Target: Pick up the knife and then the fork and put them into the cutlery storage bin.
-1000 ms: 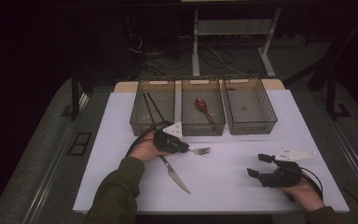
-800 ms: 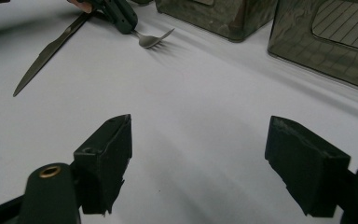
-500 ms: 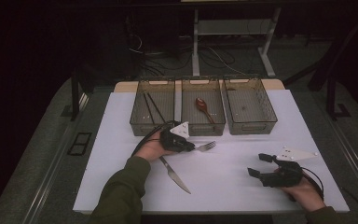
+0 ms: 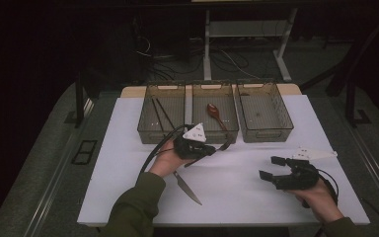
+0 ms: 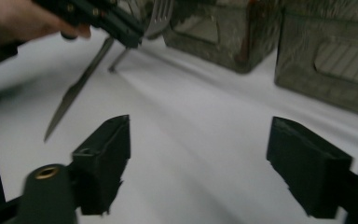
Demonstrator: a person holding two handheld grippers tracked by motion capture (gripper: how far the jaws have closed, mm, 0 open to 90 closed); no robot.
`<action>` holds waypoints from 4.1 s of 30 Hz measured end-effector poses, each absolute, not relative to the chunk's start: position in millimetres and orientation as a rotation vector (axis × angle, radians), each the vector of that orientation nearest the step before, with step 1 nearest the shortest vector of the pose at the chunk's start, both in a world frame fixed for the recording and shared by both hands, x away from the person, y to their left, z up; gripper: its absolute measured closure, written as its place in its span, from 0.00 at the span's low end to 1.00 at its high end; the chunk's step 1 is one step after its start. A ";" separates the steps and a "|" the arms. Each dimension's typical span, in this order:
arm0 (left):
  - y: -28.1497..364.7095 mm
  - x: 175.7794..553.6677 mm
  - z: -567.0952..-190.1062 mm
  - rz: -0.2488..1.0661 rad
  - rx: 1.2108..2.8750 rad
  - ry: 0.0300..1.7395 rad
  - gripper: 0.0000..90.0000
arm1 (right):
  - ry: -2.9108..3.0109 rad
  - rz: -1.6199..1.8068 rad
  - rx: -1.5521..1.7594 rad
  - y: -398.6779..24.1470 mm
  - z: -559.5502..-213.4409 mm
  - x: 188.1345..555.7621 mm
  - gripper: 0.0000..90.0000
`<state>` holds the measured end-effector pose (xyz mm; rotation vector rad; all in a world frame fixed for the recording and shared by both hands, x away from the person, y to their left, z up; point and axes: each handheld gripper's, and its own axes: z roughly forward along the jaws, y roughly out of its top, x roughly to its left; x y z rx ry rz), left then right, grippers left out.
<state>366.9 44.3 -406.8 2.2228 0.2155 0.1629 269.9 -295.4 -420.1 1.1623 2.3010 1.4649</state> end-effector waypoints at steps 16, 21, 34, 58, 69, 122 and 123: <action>12.7 340.5 -391.3 0.327 2.153 0.233 0.95 | 2.206 1.664 1.228 -229.7 -389.2 319.6 0.63; 10.9 339.8 -389.4 0.351 2.141 0.250 0.95 | 2.181 1.709 1.253 -221.7 -388.5 327.3 0.77; 14.2 341.1 -387.7 0.299 2.065 0.309 0.84 | 2.124 1.713 1.262 -219.2 -381.7 338.6 0.95; 106.8 308.9 -408.0 0.204 2.027 0.559 0.37 | 1.947 1.569 1.351 -313.9 -309.3 394.9 0.94; 138.4 290.5 -419.9 0.200 2.018 0.618 0.18 | 1.943 1.400 1.439 -339.9 -317.5 427.6 0.94; 143.4 284.0 -429.3 0.173 2.068 0.572 0.14 | 2.133 1.272 1.240 -309.5 -359.3 386.5 0.22; 143.6 283.7 -428.7 0.176 2.069 0.572 0.15 | 2.135 1.272 1.227 -307.2 -360.8 381.0 0.22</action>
